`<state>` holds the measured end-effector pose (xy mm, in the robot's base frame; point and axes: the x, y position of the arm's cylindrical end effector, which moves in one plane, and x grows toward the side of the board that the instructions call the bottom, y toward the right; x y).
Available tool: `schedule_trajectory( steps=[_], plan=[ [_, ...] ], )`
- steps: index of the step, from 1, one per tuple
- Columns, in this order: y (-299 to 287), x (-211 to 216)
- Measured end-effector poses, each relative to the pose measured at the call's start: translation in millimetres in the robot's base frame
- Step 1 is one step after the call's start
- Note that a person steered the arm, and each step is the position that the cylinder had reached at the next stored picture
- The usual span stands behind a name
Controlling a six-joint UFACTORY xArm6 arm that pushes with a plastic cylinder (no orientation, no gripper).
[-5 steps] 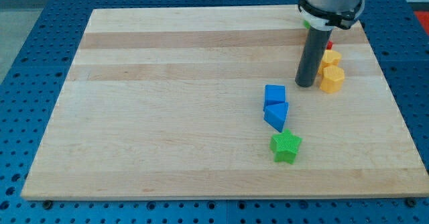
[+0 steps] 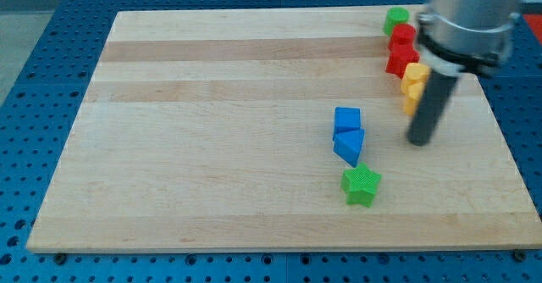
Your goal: Slide the green circle to the top of the cube
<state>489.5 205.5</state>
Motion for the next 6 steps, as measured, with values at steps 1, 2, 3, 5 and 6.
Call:
schedule_trajectory(
  steps=[1,2,3,5,6],
  plan=[
    [74,-1],
    [127,-79],
    [124,-178],
    [27,-275],
    [-30,-269]
  ],
)
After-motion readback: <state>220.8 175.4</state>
